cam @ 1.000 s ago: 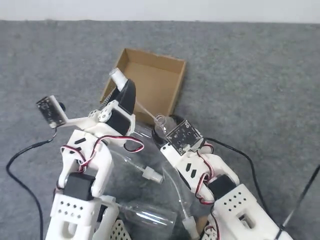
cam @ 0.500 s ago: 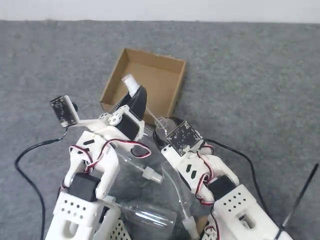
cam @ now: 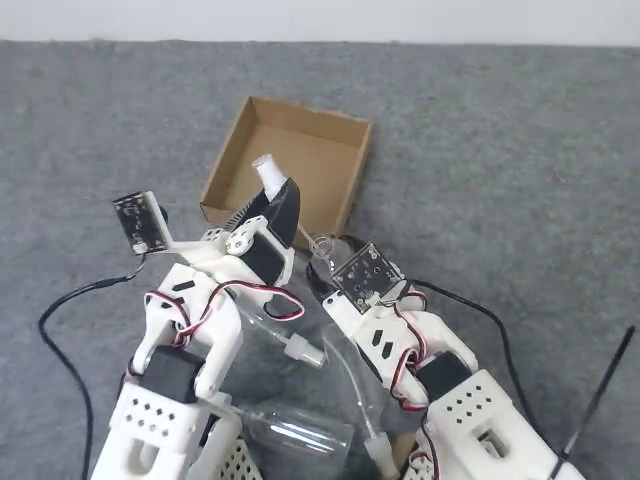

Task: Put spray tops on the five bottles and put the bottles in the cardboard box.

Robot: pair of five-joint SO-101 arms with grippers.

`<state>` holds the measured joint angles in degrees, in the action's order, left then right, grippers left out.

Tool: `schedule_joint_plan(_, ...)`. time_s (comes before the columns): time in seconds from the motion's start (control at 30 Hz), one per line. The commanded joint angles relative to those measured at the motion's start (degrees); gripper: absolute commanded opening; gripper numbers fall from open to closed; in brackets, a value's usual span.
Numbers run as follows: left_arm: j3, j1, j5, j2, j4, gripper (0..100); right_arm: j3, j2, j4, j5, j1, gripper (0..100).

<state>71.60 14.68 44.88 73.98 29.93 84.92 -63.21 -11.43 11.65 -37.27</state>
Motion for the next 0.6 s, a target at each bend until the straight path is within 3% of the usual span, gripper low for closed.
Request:
schedule_joint_plan(0.0, -0.75, 0.26, -3.16, 1.05, -0.18, 1, -0.70, -1.89, 1.54, -0.18, 1.01, 0.7)
schedule_joint_plan(0.2, 0.22, 5.01, -7.91, 0.97, 1.23, 1, -0.70, -1.89, 1.54, -0.18, 1.01, 0.7)
schedule_joint_plan(0.4, 0.66, 6.07, -7.91, 0.97, 1.23, 1, -0.70, -1.89, 1.19, -0.18, 1.10, 0.7)
schedule_joint_plan(0.57, 0.75, 6.07, -7.91, 0.62, 1.58, 10, -0.70, -1.89, 1.19, -0.18, 1.10, 0.7)
